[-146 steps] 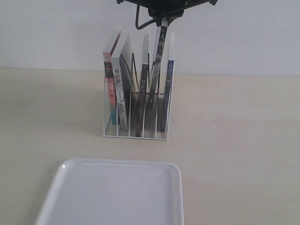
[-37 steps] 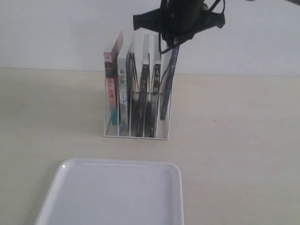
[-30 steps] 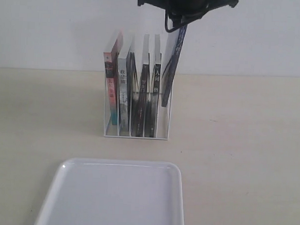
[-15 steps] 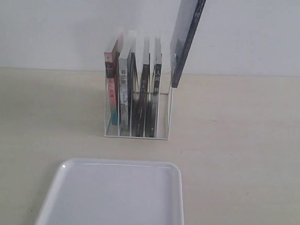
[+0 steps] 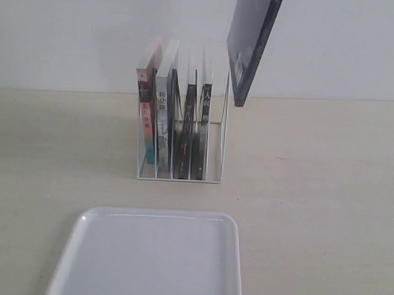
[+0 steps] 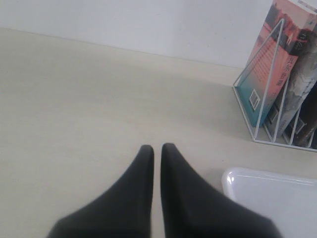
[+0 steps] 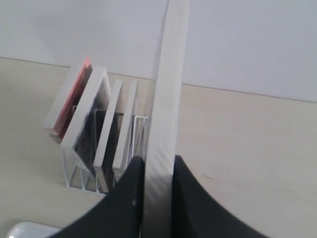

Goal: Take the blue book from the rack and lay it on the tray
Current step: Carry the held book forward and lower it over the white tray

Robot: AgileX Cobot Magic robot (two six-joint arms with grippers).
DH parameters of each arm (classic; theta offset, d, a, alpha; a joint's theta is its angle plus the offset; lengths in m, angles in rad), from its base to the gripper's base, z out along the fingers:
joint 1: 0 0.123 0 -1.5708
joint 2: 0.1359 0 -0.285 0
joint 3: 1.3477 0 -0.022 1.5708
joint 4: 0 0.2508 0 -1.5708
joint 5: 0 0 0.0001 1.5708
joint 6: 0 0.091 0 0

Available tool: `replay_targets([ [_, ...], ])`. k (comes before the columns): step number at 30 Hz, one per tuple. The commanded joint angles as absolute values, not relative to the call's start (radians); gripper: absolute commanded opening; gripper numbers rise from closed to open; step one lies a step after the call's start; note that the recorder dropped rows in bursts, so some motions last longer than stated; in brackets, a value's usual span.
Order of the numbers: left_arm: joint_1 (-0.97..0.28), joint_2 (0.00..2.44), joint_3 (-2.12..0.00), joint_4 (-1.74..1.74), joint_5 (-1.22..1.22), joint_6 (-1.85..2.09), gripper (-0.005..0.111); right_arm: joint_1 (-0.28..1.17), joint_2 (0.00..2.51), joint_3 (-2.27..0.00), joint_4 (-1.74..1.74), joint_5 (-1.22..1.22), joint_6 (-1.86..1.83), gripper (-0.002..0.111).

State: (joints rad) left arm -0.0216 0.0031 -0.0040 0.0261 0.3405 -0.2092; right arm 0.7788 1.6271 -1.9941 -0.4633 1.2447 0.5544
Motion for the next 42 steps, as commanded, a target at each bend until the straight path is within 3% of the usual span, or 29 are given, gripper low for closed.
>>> replay_targets([
  [1, -0.023, 0.0, 0.0, 0.019, 0.338, -0.207, 0.005, 0.855, 1.565, -1.94, -0.518, 1.221, 0.583, 0.0],
  [28, -0.023, 0.0, 0.0, 0.019, 0.338, -0.207, 0.005, 1.17, 1.394, -1.46, -0.555, 1.221, 0.921, 0.0],
  [42, -0.023, 0.0, 0.0, 0.019, 0.338, -0.207, 0.005, 1.179, 1.469, -1.324, -0.561, 1.187, 1.069, 0.0],
])
